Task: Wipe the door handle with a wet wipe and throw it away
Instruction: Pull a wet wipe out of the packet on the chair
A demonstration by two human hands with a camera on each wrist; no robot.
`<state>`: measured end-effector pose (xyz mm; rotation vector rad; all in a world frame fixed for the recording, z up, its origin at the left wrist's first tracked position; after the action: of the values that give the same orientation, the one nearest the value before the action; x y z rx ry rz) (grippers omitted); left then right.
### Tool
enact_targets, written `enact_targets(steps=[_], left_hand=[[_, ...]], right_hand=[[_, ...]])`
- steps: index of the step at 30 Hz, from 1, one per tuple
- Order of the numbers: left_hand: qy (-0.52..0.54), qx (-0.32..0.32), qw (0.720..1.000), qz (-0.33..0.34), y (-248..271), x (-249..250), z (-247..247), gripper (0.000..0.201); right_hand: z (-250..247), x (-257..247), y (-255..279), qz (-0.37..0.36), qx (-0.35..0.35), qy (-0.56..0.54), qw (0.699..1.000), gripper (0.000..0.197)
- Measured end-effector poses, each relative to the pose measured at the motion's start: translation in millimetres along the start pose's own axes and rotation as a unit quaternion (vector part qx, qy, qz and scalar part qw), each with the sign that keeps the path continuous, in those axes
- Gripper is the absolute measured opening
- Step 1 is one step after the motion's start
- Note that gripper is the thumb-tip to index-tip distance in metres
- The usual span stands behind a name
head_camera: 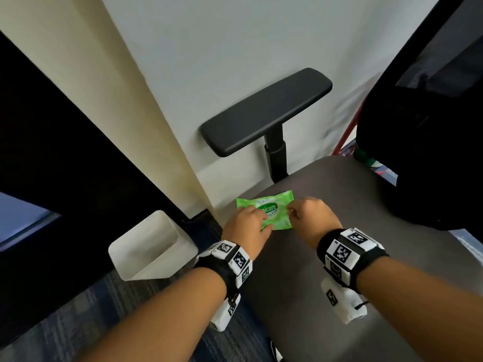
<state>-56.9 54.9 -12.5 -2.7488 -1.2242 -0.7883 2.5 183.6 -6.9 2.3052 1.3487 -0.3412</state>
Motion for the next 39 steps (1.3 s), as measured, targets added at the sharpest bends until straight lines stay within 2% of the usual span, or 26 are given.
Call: enact_targets(steps=[4,10,16,24,32,39], left_hand=[[-0.006,0.015,1.000,-0.017,-13,1,10,0.036],[-0.024,0.040,0.998,-0.034,-23,-3,15,0.036],[0.023,0.066,0.997,-0.028,-23,-9,13,0.023],[0.173,0.095,0.975,-0.097,-15,-36,8,0.021],[0.213,0.102,0.967,-0.098,-9,-43,10,0.021],[0.220,0.105,0.966,-0.090,-8,-43,11,0.021]], right_hand=[[12,-4,-5,-0.042,-0.016,-0.021,0.999,0.020],[17,-7,-16,-0.105,0.027,-0.062,0.992,0.015],[17,-14,-16,-0.145,0.055,-0.082,0.984,0.011],[29,-13,-24,-0.121,0.031,-0.064,0.990,0.014],[32,-18,-29,-0.096,0.003,-0.029,0.995,0.017],[35,-34,-28,-0.164,0.011,0.036,0.986,0.018]])
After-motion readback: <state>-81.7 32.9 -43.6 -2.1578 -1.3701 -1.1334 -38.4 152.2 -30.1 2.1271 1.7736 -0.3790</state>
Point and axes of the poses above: each hand's wrist, its own y-axis away from the middle knuckle, its own z-axis out of the palm, x = y × z, the point moved 8 cm from there along -y, towards the middle knuckle, and after that the axes turned 1 degree about -x, right-handed, at the moved point
